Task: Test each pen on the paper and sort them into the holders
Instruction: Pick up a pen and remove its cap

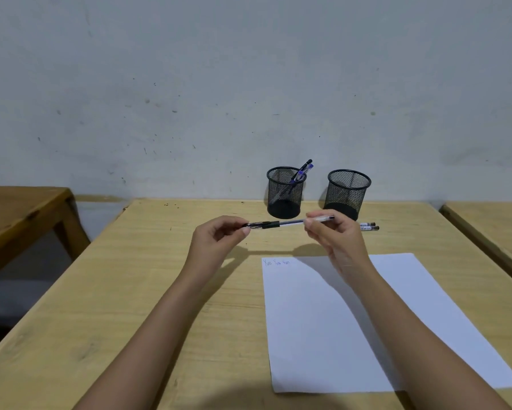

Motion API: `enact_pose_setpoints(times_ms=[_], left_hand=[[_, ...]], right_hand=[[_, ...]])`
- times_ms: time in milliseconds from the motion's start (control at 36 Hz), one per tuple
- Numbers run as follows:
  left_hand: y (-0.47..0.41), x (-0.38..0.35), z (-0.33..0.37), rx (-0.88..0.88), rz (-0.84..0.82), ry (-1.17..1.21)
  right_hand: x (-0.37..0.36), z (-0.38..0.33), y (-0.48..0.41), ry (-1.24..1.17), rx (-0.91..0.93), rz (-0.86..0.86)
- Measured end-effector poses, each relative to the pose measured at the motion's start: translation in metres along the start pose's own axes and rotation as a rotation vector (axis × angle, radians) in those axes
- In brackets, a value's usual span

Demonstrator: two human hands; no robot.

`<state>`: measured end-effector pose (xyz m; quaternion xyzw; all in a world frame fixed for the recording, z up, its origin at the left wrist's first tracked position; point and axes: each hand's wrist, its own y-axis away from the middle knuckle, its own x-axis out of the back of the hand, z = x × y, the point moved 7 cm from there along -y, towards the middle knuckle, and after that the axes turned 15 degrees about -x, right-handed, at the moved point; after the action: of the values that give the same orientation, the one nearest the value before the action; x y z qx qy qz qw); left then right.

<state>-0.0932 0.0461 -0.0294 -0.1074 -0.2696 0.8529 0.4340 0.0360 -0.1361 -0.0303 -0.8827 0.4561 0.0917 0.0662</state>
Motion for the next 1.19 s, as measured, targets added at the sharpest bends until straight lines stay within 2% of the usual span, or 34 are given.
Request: enact_pose_setpoints(times_ms=[56,111,333,472,528,611,667,806,889,1028,1194], left_hand=[[0.002,-0.011,0.002,0.002,-0.037,0.028],[0.004,-0.021,0.003,0.005,-0.080,0.062],[0.008,-0.033,0.004,0.035,-0.196,0.090],[0.007,-0.029,0.005,0.009,-0.223,-0.074],[0.003,-0.012,0.006,0.006,-0.162,-0.101],[-0.009,0.056,0.007,0.002,0.057,-0.174],[-0.012,0.087,0.004,0.020,0.069,-0.252],[-0.014,0.059,-0.013,0.039,-0.070,-0.344],[-0.003,0.031,-0.031,0.086,-0.100,-0.321],[0.003,-0.001,-0.047,0.039,-0.254,-0.438],[-0.001,-0.016,-0.046,-0.047,-0.319,-0.525]], right_hand=[[-0.009,0.008,0.002,-0.159,-0.062,0.002],[-0.018,0.011,0.003,-0.191,-0.077,-0.020],[-0.031,0.008,0.000,-0.042,-0.037,-0.049],[-0.030,0.018,0.001,0.001,-0.071,-0.069],[-0.012,0.013,-0.002,-0.026,-0.054,0.029],[0.050,-0.002,-0.001,-0.303,-0.052,0.229],[0.073,-0.008,0.004,-0.359,-0.057,0.250],[0.039,0.003,-0.005,-0.158,-0.118,0.143],[0.027,0.012,-0.010,-0.036,-0.110,0.172],[0.016,0.016,-0.011,0.124,-0.091,0.171],[0.009,0.020,-0.008,0.089,-0.137,0.074]])
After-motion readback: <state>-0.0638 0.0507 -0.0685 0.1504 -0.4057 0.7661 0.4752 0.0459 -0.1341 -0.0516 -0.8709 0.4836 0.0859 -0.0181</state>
